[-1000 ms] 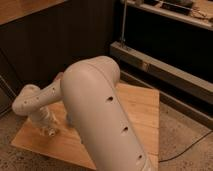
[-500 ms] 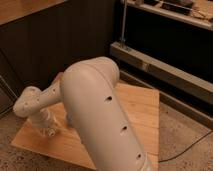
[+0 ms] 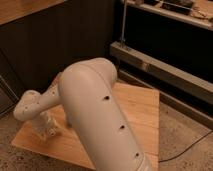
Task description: Stand the bottle upright
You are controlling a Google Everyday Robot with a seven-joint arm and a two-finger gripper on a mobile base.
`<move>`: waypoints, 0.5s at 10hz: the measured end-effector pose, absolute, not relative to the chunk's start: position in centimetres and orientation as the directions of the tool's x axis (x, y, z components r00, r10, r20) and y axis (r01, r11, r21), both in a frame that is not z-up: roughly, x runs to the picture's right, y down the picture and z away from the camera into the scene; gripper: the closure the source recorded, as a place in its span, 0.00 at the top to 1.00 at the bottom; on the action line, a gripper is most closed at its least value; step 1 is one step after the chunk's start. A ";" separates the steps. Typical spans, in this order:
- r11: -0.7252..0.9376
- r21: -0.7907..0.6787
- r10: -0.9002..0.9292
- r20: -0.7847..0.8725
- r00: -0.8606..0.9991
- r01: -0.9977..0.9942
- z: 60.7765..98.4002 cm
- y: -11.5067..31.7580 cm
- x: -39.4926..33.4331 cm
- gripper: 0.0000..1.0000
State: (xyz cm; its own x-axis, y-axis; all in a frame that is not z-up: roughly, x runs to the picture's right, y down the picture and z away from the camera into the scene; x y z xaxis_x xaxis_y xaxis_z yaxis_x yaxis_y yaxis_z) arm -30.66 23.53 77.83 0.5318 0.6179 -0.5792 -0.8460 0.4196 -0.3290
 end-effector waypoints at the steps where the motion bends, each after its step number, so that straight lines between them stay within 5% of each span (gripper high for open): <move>1: 0.416 -0.331 0.619 -0.579 0.530 -0.847 77.9 23.6 -30.6 0.65; 5: 0.423 -0.342 0.619 -0.567 0.543 -0.839 78.1 23.6 -30.8 0.65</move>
